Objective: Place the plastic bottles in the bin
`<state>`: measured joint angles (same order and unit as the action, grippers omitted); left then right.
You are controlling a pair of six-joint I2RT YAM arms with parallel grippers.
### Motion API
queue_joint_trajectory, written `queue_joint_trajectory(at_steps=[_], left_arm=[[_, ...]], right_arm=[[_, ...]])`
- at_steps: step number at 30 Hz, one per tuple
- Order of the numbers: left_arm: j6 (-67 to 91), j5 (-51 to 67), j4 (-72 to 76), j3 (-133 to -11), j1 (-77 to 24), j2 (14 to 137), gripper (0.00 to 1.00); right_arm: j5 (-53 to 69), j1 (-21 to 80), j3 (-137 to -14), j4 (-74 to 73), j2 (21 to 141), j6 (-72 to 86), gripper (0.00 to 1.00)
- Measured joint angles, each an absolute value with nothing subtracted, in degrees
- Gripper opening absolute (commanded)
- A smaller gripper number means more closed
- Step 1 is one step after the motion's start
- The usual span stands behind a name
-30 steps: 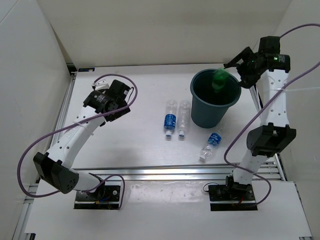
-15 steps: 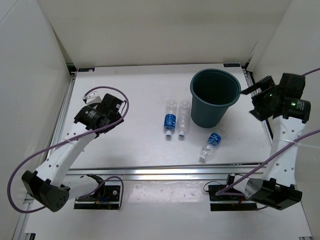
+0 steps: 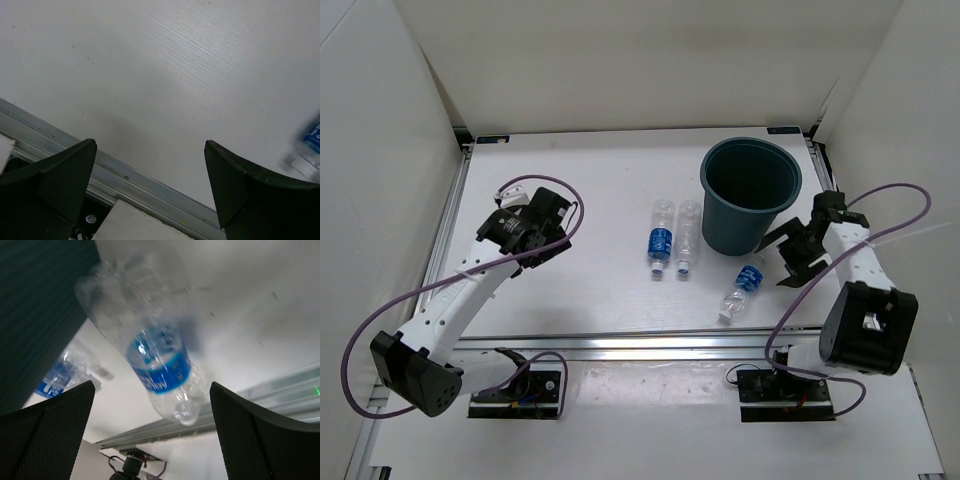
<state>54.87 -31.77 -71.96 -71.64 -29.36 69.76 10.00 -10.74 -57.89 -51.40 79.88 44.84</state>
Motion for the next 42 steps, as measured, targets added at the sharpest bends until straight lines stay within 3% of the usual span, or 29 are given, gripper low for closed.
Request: queue_joint_trajectory(at_steps=[9, 12, 13, 16, 22, 26, 31, 36, 41, 42], left_arm=[[53.65, -29.95, -71.79, -71.64, -29.36, 67.05, 1.0], [53.47, -29.74, -71.83, -71.61, -29.36, 66.74, 1.0], [53.43, -29.69, -71.9, -71.61, -29.36, 66.7, 1.0], [53.45, -29.5, -72.34, -71.61, -29.36, 66.59, 1.0], [54.26, -29.54, -72.84, -70.61, -29.36, 65.1, 1.0], [54.7, -29.52, -72.58, -68.79, -29.36, 63.79, 1.0], [54.94, -29.23, -70.67, -68.23, -28.97, 64.27, 1.0], [54.89, -28.51, -67.16, -67.94, -28.93, 66.39, 1.0], [53.98, -28.12, -64.36, -68.12, -28.93, 70.02, 1.0], [53.82, -27.9, -64.2, -68.34, -28.93, 70.89, 1.0]], right_arm=[[9.15, -5.8, -58.87, -43.31, 97.21, 43.92, 0.99], [9.39, -4.64, -60.97, -44.93, 101.84, 43.94, 0.84], [9.41, -4.34, -61.28, -44.97, 102.1, 43.79, 0.7], [9.32, -3.88, -61.23, -44.8, 102.35, 43.29, 0.49], [8.69, -3.05, -57.67, -47.94, 93.12, 43.44, 0.35], [9.78, -0.34, -62.08, -57.19, 77.47, 46.41, 0.32], [6.59, 2.33, -92.07, -63.83, 70.24, 48.77, 0.38], [0.91, 2.39, -124.92, -63.77, 78.81, 46.94, 0.38], [-4.1, 2.66, -130.26, -61.49, 89.62, 43.05, 0.47], [-4.62, 2.66, -130.26, -61.32, 92.64, 42.15, 0.59]])
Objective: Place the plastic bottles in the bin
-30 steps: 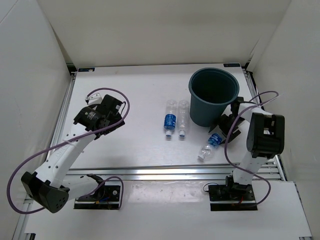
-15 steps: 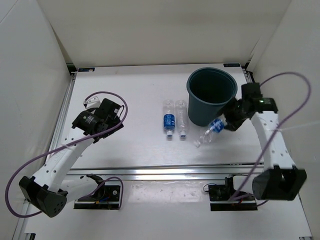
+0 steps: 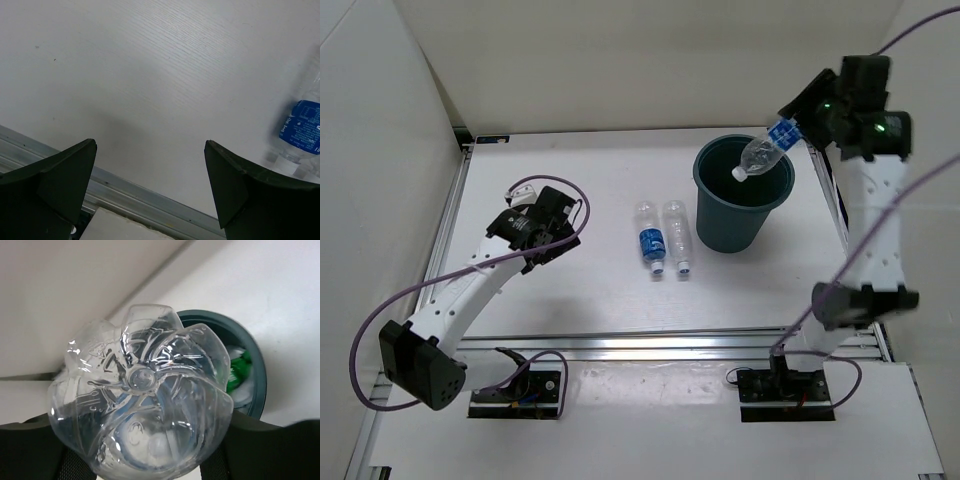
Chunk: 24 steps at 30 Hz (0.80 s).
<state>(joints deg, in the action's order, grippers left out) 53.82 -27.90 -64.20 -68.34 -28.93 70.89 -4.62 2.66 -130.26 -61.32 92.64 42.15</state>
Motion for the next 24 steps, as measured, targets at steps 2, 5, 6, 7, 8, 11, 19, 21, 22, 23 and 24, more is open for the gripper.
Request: queue_joint_trajectory(at_steps=[2, 5, 6, 7, 8, 11, 19, 21, 22, 23, 24], left_arm=[[53.47, -27.44, -63.88, -69.04, -28.93, 72.47, 1.0], [53.06, -26.68, -63.2, -69.6, -28.93, 73.36, 1.0], [52.99, -26.35, -62.92, -69.58, -28.93, 73.36, 1.0], [52.95, -26.0, -62.54, -69.58, -28.93, 73.34, 1.0], [52.93, -25.69, -62.15, -69.58, -28.93, 73.3, 1.0], [52.51, -24.21, -59.79, -68.93, -28.93, 72.95, 1.0], [48.4, -19.09, -50.17, -74.48, -28.88, 83.44, 1.0], [47.81, -17.54, -46.96, -79.29, -28.84, 91.26, 1.0], [47.81, -16.73, -45.5, -81.38, -28.84, 95.04, 1.0], [47.86, -15.73, -44.14, -83.15, -28.84, 98.48, 1.0], [47.88, -14.41, -43.35, -85.06, -28.82, 101.97, 1.0]], right_arm=[[-5.32, 2.66, -130.23, -61.21, 99.15, 40.53, 0.88], [-5.91, 2.66, -128.46, -61.58, 105.12, 38.48, 1.0], [-5.93, 2.66, -127.74, -62.11, 105.82, 37.82, 1.0], [-5.98, 2.66, -127.37, -62.81, 105.93, 37.32, 1.0], [-6.07, 2.72, -127.22, -63.09, 105.49, 36.99, 1.0], [-5.85, 2.76, -126.04, -62.7, 100.64, 36.64, 1.0], [-4.49, 4.51, -116.27, -62.87, 78.28, 38.61, 1.0], [-3.66, 5.8, -113.14, -63.72, 75.37, 39.18, 1.0], [-3.16, 6.35, -111.68, -64.29, 74.7, 39.53, 1.0], [-2.57, 6.87, -110.19, -64.84, 74.52, 39.86, 1.0], [-1.98, 7.29, -108.81, -65.43, 74.35, 40.07, 1.0]])
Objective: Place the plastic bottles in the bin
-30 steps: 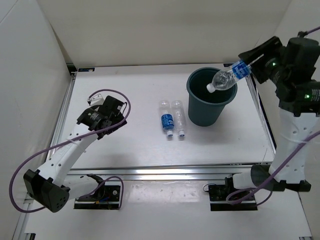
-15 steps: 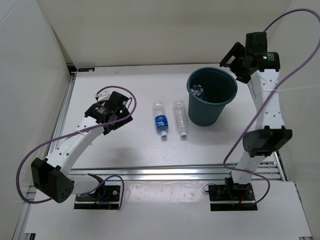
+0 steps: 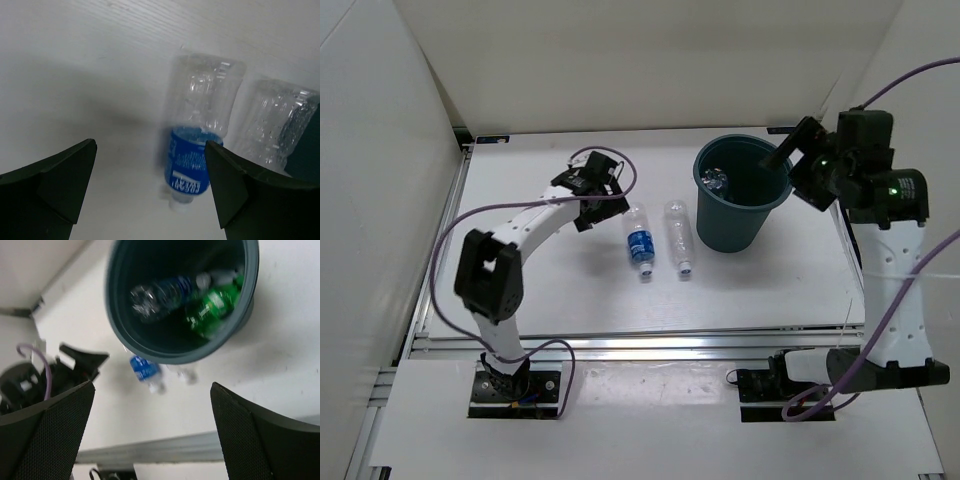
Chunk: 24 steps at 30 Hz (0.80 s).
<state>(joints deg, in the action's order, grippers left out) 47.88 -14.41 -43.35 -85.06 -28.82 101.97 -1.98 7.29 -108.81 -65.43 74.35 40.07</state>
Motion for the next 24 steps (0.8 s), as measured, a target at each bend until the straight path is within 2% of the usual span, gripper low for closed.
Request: queue_joint_trajectory(at_steps=[6, 17, 20, 21, 22, 24], left_arm=[[47.51, -8.23, -40.34, -93.36, -28.84, 115.48, 1.0], [46.28, -2.55, -38.41, -101.32, -31.0, 123.85, 1.0], [46.11, 0.05, -37.6, -103.11, -31.29, 125.8, 0.86], [46.15, 0.8, -37.41, -103.13, -31.33, 126.21, 0.79], [46.24, 1.41, -37.39, -103.09, -31.38, 126.45, 0.62], [46.39, 2.55, -37.04, -102.45, -31.35, 126.89, 0.6]], right_arm=[[0.82, 7.97, -104.31, -68.03, 76.99, 39.55, 1.0], [3.07, 7.97, -104.29, -68.73, 76.23, 36.4, 1.0], [3.4, 7.97, -104.29, -68.84, 76.31, 35.7, 1.0], [3.55, 7.97, -104.29, -68.88, 76.36, 35.53, 1.0], [3.68, 7.97, -104.29, -68.93, 76.49, 35.35, 1.0], [3.9, 7.92, -104.29, -68.97, 76.88, 35.14, 1.0]])
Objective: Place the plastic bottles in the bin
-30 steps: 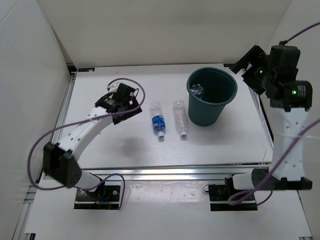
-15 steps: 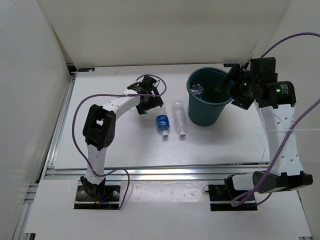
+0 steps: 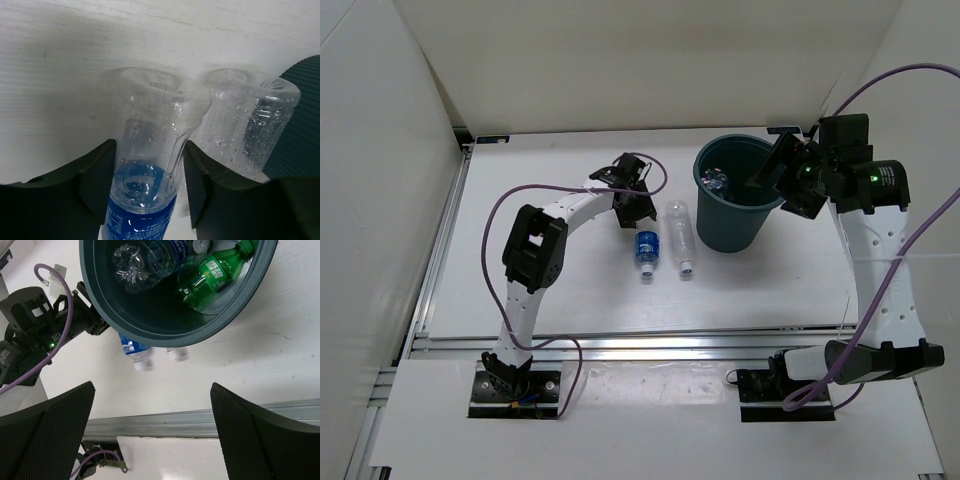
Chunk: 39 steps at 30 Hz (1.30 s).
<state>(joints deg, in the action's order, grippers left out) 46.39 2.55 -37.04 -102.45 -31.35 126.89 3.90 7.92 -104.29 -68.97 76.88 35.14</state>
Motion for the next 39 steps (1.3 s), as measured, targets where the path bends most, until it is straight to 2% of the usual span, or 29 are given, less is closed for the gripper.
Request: queue_joint_trajectory(at_steps=[4, 7, 9, 13, 22, 28, 33, 39], left_arm=[[46.59, 3.01, -36.16, -101.54, -31.24, 126.63, 0.56], [46.76, 2.81, -36.25, -101.06, -31.14, 126.04, 0.49], [46.65, 1.87, -37.67, -101.43, -30.89, 125.6, 0.49], [45.08, -1.56, -41.58, -107.68, -30.94, 125.25, 0.45], [40.01, -12.86, -40.93, -133.08, -33.89, 121.64, 0.45], [29.93, -15.29, -30.24, -145.69, -40.49, 121.1, 0.49], [25.98, -12.8, -22.46, -147.83, -45.08, 122.28, 0.51], [24.18, -9.54, -19.59, -147.79, -45.45, 129.23, 0.54]], right_arm=[[4.6, 7.66, -104.29, -69.04, 77.91, 34.72, 1.0], [5.19, 7.05, -104.29, -69.04, 78.3, 34.46, 1.0], [5.72, 6.48, -104.29, -69.01, 78.32, 34.46, 1.0], [6.46, 6.09, -104.07, -68.93, 78.39, 34.63, 1.0], [7.09, 6.07, -103.11, -68.88, 78.39, 35.4, 1.0], [7.31, 6.07, -101.78, -69.21, 78.0, 35.48, 1.0], [7.29, 6.07, -101.84, -69.47, 77.69, 35.46, 1.0], [6.76, 6.07, -101.84, -70.37, 75.53, 35.44, 1.0]])
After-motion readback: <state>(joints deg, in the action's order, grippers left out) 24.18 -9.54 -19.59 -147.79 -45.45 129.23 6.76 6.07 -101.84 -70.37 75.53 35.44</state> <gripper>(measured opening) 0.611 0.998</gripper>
